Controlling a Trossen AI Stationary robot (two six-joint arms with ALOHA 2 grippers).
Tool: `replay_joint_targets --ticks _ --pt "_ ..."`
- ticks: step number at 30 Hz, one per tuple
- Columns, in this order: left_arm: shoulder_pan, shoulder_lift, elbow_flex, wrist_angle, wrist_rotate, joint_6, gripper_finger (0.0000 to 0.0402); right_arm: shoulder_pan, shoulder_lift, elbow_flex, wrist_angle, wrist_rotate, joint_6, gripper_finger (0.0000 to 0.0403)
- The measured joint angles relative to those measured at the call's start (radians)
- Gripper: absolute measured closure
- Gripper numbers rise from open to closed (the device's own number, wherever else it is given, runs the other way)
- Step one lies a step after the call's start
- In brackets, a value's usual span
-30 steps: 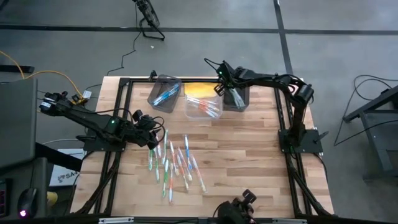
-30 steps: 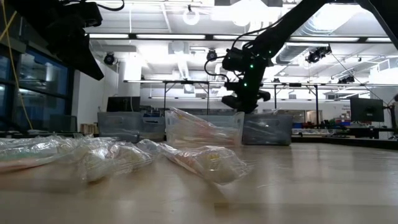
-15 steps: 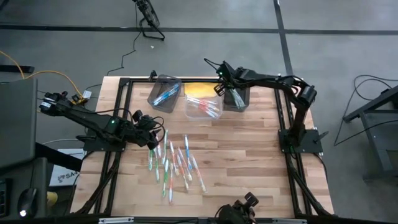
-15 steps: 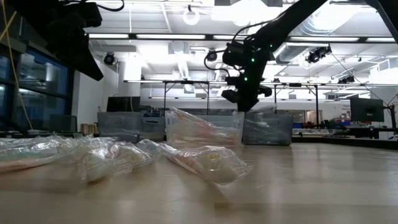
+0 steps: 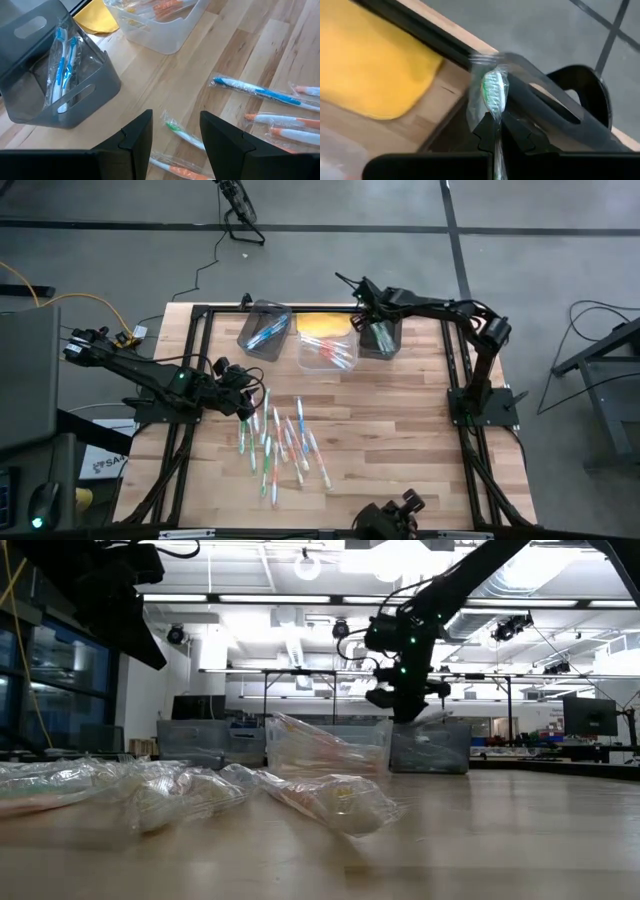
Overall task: Pick & Place Toothbrushes
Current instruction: Put the green toothbrush into the right black bin
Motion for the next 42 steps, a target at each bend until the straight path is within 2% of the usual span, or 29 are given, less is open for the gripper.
replay_joint_targets --ticks 14,23,32,37,42 --pt "0.0 0.0 0.0 0.001 -0.002 -0.004 0.0242 -0.039 0.001 -0.096 0.146 -0.106 -0.125 0.0399" --pt "0.0 0.0 0.0 0.001 -0.001 -0.007 0.0242 -0.047 0.001 -0.095 0.205 -0.11 -0.158 0.0372" --pt "0.0 0.0 0.0 0.002 0.003 -0.007 0.0242 -0.045 0.001 -0.095 0.178 -0.108 -0.156 0.0368" --pt "0.0 0.0 0.0 0.002 0.006 -0.007 0.0242 -0.041 -0.013 -0.095 0.134 -0.14 -0.127 0.0334" --pt "0.0 0.0 0.0 0.004 0.006 -0.007 0.0242 -0.041 -0.054 -0.095 0.096 -0.159 -0.118 0.0257"
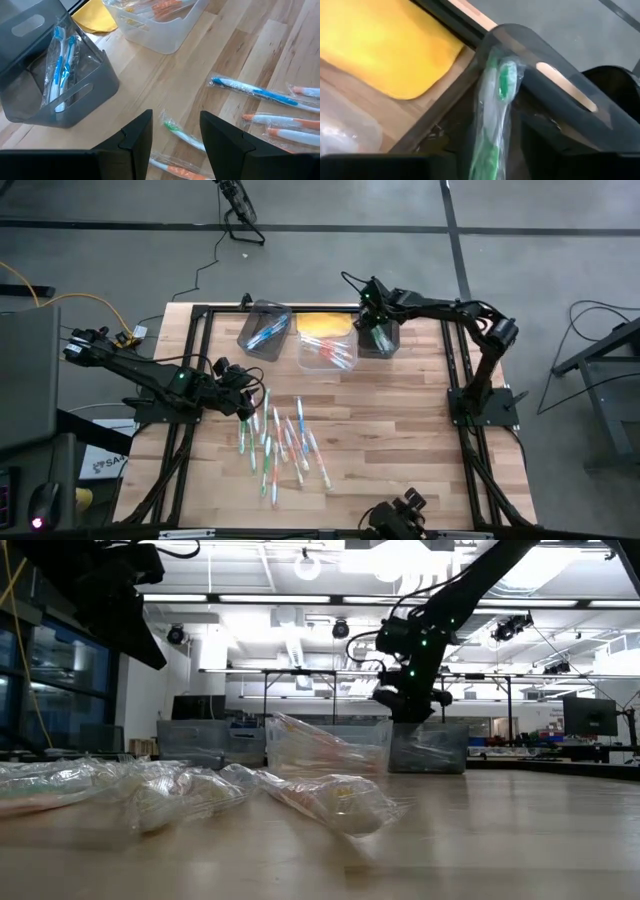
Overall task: Pick & Place Toothbrushes
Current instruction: Put the green toothbrush into the right black bin
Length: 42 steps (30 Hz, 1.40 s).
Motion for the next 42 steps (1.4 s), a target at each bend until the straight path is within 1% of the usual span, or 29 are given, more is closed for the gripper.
replay_joint_targets --ticks 3,5,9,12,14,16,19,22,26,32,37,40,42 --pt "0.0 0.0 0.0 0.0 0.0 0.0 0.0242 0.0 -0.044 0.0 -0.041 -0.007 0.033 0.0209" --pt "0.0 0.0 0.0 0.001 0.0 0.0 0.0242 0.001 -0.081 0.001 -0.08 -0.029 0.056 0.0186" --pt "0.0 0.0 0.0 0.005 0.0 0.0 0.0242 0.021 -0.166 0.001 -0.194 -0.048 0.089 0.0163" --pt "0.0 0.0 0.0 0.013 0.0 -0.016 0.0242 0.062 -0.236 0.001 -0.269 -0.033 0.12 0.0161" --pt "0.0 0.0 0.001 -0.018 0.002 -0.1 0.0242 0.103 -0.278 0.001 -0.311 0.001 0.143 0.0162" --pt "0.0 0.004 0.001 -0.086 0.017 -0.237 0.0242 0.154 -0.315 0.001 -0.35 0.05 0.173 0.0165" --pt "0.0 0.01 0.001 -0.182 0.089 -0.433 0.0242 0.235 -0.362 0.001 -0.409 0.116 0.227 0.0167" --pt "0.0 0.009 0.001 -0.214 0.186 -0.538 0.0242 0.327 -0.391 0.001 -0.45 0.173 0.304 0.0168" --pt "0.0 0.026 0.002 -0.251 0.295 -0.61 0.0242 0.456 -0.403 0.001 -0.5 0.239 0.409 0.0168" --pt "0.0 0.139 0.001 -0.266 0.408 -0.732 0.0242 0.639 -0.403 0.0 -0.521 0.344 0.545 0.0168" --pt "0.0 0.233 0.001 -0.269 0.449 -0.781 0.0242 0.747 -0.403 0.0 -0.519 0.435 0.616 0.0168" --pt "0.0 0.267 0.001 -0.265 0.443 -0.785 0.0242 0.786 -0.403 0.0 -0.518 0.456 0.627 0.0168" --pt "0.0 0.283 0.001 -0.265 0.42 -0.785 0.0242 0.806 -0.403 0.0 -0.517 0.464 0.644 0.0168"
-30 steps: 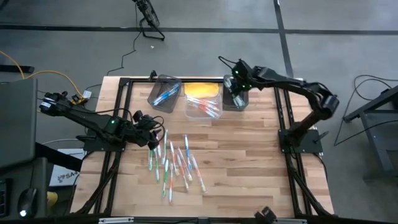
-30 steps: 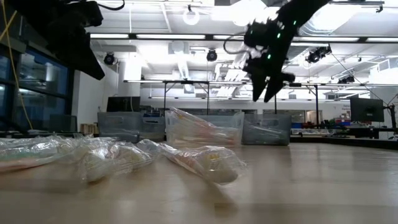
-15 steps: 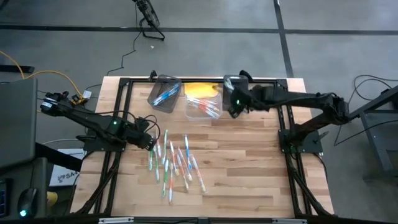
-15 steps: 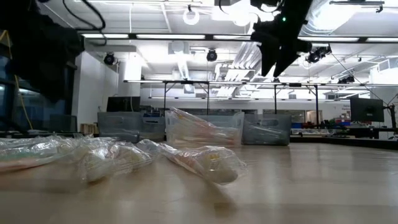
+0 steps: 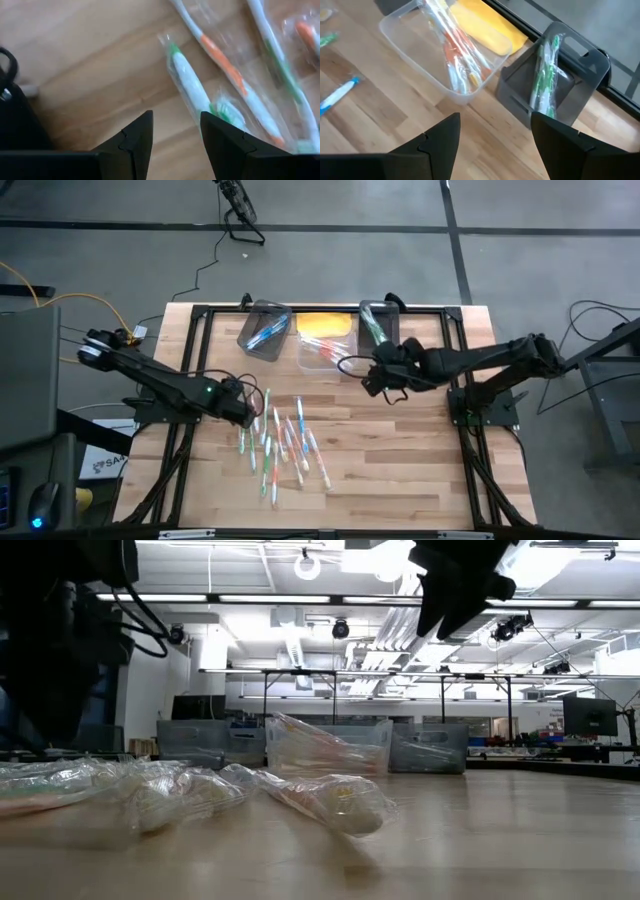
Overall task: Pick & Place Toothbrushes
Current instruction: Put the green toothbrush into the right black bin
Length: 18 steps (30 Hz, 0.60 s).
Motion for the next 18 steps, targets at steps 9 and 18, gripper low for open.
replay_joint_targets --ticks 9,18 --pt "0.061 0.032 0.0 0.059 -0.031 0.051 0.0242 0.053 0.0 0.0 0.003 0.046 0.031 0.0168" --pt "0.129 0.033 -0.038 0.122 0.016 0.105 0.0242 0.055 0.0 0.0 0.009 0.048 0.041 0.0168"
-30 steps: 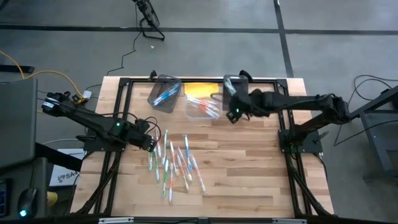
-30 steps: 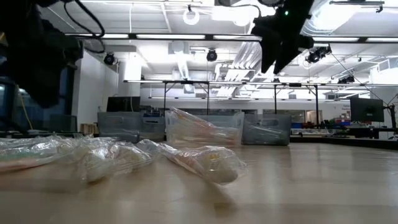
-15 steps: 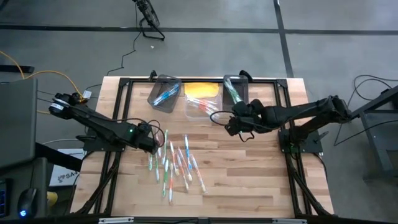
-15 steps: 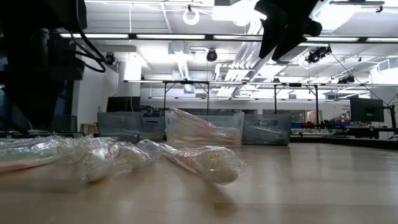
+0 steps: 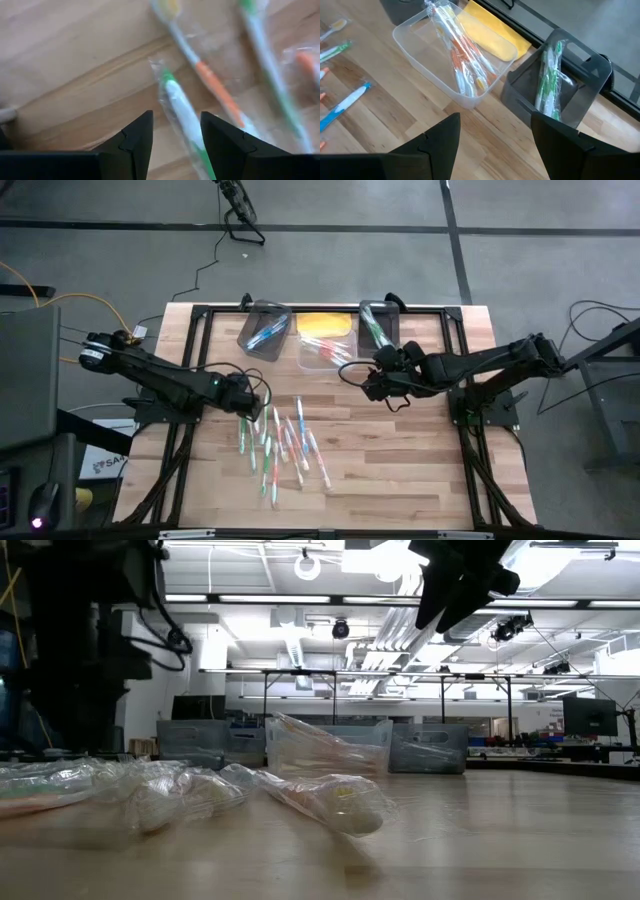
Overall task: Pick & Place Toothbrushes
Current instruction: Put the green toothbrush into the right black bin
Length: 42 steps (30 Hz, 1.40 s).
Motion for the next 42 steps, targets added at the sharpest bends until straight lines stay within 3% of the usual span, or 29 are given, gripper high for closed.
replay_joint_targets --ticks 7,16,20,26,33,37,42 --pt "0.032 0.001 -0.089 0.107 0.004 0.007 0.0242 0.0 0.0 0.0 0.0 0.0 0.0 0.0168" --pt "0.03 0.0 -0.088 0.138 0.017 0.054 0.0247 0.0 0.0 0.0 0.0 -0.001 0.0 0.0168" --pt "0.028 0.0 -0.088 0.13 0.032 0.063 0.0287 0.0 0.0 0.0 0.001 -0.01 0.0 0.0168" --pt "0.028 0.0 -0.088 0.13 0.04 0.13 0.0385 0.014 0.0 0.0 0.0 -0.011 0.0 0.0168" --pt "0.028 -0.027 -0.073 0.141 0.054 0.208 0.0382 0.06 0.004 0.0 0.002 -0.01 0.023 0.0168" --pt "0.028 -0.069 -0.021 0.143 0.035 0.305 0.0395 0.102 0.017 -0.047 0.054 0.013 0.051 0.0168" --pt "0.028 -0.137 0.055 0.158 -0.049 0.45 0.0394 0.148 0.017 -0.207 0.307 0.029 0.06 0.0168"
